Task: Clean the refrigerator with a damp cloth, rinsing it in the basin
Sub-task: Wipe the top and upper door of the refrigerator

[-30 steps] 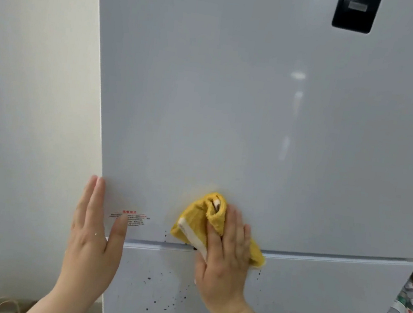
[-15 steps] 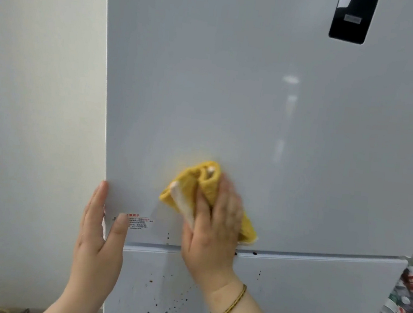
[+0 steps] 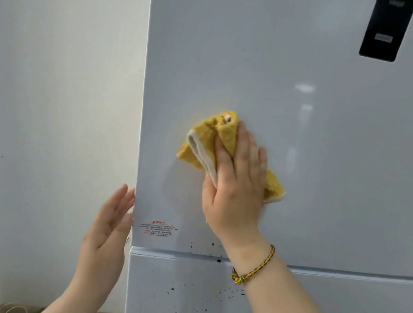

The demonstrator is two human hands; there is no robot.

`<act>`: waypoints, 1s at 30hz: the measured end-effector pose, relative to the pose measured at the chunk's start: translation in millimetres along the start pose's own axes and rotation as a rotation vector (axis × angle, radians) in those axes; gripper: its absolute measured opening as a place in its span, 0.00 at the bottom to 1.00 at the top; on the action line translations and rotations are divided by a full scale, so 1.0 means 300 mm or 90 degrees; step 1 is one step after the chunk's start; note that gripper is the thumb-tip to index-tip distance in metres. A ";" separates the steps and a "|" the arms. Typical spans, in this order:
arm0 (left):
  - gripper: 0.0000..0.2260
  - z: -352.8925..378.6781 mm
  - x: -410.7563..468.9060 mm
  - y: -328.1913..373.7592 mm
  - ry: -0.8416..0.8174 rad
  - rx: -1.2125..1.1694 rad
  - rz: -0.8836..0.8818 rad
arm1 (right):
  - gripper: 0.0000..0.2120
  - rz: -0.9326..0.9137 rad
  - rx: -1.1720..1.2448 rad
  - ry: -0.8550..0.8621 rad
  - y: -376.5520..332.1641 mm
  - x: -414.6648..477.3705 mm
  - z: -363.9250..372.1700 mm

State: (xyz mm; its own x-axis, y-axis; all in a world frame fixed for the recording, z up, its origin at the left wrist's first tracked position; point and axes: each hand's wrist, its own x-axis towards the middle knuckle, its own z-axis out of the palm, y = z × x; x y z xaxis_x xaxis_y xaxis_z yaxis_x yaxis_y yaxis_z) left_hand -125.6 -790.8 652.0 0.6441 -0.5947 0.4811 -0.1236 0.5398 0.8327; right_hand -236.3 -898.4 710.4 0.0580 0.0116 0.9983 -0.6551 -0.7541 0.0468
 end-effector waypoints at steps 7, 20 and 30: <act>0.21 -0.050 0.053 0.021 -0.023 -0.051 -0.035 | 0.16 -0.288 0.016 -0.168 -0.042 -0.202 0.013; 0.19 -0.039 0.028 0.011 -0.048 -0.065 -0.020 | 0.21 -0.179 -0.093 -0.163 0.229 -0.463 -0.125; 0.20 -0.001 -0.012 0.003 -0.049 -0.035 -0.009 | 0.22 0.404 -0.008 -0.017 0.106 -0.475 -0.105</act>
State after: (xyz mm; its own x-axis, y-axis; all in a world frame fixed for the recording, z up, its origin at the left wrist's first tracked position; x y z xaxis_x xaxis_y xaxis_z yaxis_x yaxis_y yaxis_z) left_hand -127.8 -788.0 651.0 0.5848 -0.6458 0.4909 -0.0719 0.5616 0.8243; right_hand -289.0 -903.3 570.8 -0.3260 -0.4507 0.8310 -0.5773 -0.6012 -0.5525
